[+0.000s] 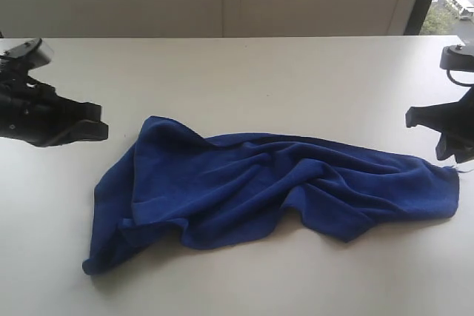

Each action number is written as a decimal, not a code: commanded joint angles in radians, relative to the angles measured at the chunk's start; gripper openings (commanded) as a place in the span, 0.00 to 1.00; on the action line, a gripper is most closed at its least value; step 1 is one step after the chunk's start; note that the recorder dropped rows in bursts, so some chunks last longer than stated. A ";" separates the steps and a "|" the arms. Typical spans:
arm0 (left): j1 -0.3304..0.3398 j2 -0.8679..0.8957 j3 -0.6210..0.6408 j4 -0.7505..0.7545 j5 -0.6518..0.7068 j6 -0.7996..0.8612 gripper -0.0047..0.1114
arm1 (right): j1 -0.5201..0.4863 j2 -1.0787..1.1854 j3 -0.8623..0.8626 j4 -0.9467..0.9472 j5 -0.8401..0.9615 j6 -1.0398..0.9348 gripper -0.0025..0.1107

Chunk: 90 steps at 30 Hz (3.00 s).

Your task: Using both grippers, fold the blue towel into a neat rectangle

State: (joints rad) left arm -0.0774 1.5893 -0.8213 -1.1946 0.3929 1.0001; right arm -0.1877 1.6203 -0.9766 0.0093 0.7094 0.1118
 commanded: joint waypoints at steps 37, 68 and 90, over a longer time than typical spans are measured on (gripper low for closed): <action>-0.075 0.126 -0.099 0.165 -0.074 0.107 0.04 | -0.032 0.028 -0.022 -0.009 0.006 0.000 0.24; -0.408 -0.143 -0.099 0.427 -0.267 -0.084 0.80 | -0.032 0.028 -0.022 -0.002 0.002 0.000 0.24; -0.168 0.128 -0.081 0.175 0.049 -0.095 0.65 | -0.032 0.028 -0.022 -0.002 -0.002 0.000 0.24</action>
State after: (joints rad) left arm -0.2447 1.6905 -0.9083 -0.9403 0.4180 0.8535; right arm -0.2109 1.6486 -0.9951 0.0068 0.7173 0.1116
